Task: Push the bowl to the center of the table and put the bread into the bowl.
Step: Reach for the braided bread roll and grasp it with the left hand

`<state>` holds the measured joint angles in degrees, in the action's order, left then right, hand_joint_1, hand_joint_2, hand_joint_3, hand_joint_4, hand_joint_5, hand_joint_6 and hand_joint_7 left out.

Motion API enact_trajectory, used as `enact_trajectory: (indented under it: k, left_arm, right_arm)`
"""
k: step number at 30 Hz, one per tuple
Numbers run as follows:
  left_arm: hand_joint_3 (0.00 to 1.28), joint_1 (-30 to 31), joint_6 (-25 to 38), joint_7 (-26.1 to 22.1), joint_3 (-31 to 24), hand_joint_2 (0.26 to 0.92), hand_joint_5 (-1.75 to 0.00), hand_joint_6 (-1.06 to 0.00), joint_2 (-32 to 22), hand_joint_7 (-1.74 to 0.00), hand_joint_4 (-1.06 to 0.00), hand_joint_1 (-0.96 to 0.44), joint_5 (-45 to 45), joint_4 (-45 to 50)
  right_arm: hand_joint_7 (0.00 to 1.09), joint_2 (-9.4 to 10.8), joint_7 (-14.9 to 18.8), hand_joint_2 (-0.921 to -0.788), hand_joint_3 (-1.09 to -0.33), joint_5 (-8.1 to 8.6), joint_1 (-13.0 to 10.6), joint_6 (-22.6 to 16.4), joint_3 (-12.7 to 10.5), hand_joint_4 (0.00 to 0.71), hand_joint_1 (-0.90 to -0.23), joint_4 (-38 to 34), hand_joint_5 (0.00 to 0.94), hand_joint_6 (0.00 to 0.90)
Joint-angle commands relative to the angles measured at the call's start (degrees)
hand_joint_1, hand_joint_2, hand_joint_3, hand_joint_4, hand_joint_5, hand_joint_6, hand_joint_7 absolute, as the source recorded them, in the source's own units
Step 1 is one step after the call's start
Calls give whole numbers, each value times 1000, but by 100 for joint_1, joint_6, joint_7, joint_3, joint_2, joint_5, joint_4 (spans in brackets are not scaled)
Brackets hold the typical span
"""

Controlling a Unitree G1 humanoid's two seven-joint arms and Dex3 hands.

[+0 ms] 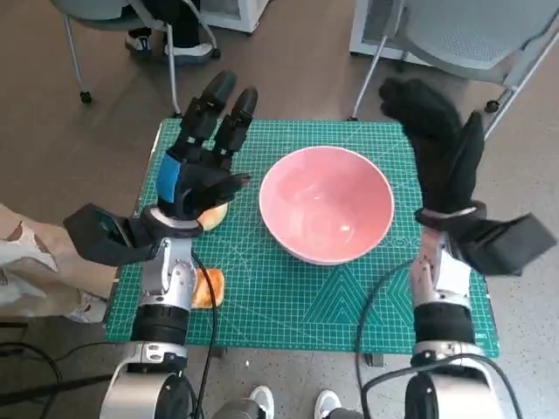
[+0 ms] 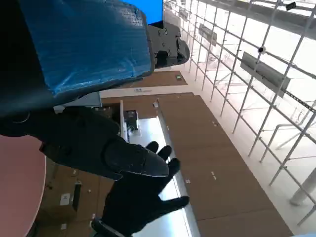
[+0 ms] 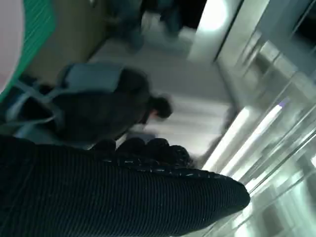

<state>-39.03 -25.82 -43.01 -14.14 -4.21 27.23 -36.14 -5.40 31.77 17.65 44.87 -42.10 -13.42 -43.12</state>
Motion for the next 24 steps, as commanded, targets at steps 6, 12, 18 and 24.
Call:
enact_trajectory:
  k: [6, 12, 18, 24]
  left_arm:
    - [82, 2, 100, -148, 0, 921, -1, -84, -119, -331, -72, -433, 54, 155]
    - [82, 195, 282, -229, -42, 921, -3, -86, -255, -332, -79, -439, 122, 484]
    - [74, 729, 217, -207, 17, 919, -3, -74, -735, -330, -79, -483, -256, 1209]
    - [15, 2123, 1650, 285, 30, 806, 1, -11, -2783, -93, -9, -463, -3627, 4156]
  right_arm:
    - [114, -44, 88, -921, -748, 9, -279, 111, 183, 235, -621, 294, 7, 285]
    - [122, 2, -11, -921, -749, 17, -342, 230, 214, 236, -622, 393, 7, 286]
    - [132, 69, -91, -921, -749, 21, -413, 303, 253, 239, -623, 420, 7, 289]
    - [140, 104, -149, -921, -748, 16, -461, 347, 277, 240, -623, 440, 6, 288]
